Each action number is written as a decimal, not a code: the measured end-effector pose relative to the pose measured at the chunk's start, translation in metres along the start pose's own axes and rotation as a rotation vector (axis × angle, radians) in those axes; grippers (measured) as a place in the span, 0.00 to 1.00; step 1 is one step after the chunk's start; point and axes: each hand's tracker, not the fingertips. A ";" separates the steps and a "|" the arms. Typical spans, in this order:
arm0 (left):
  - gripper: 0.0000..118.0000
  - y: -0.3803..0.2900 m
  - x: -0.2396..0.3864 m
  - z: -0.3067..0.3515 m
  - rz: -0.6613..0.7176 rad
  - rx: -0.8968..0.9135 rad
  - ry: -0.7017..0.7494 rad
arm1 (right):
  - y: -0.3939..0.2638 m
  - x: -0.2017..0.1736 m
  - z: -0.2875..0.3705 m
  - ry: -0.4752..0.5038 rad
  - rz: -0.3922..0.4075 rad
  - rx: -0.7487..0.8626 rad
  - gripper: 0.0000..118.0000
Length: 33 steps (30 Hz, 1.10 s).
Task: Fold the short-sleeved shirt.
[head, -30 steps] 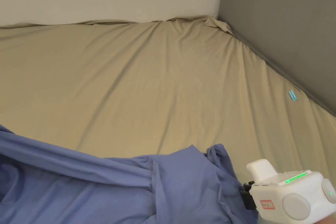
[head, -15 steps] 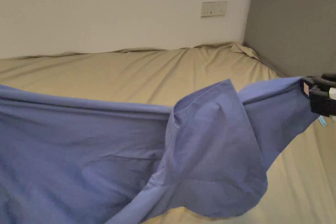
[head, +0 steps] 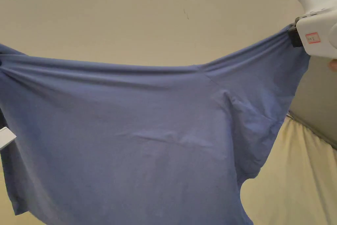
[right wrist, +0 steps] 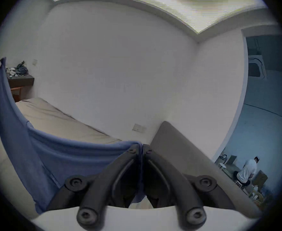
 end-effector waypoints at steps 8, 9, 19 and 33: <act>0.00 0.044 0.030 -0.058 0.023 0.049 0.043 | 0.090 0.018 -0.070 -0.108 -0.004 -0.017 0.05; 0.00 0.047 0.034 -0.065 0.019 0.054 0.059 | 0.100 0.018 -0.077 -0.126 -0.009 -0.023 0.05; 0.00 0.048 0.064 -0.091 -0.011 0.051 0.103 | 0.135 0.014 -0.103 -0.157 -0.073 -0.037 0.05; 0.00 -0.046 0.001 -0.130 0.016 -0.164 0.155 | 0.046 -0.046 -0.140 0.006 -0.059 -0.159 0.05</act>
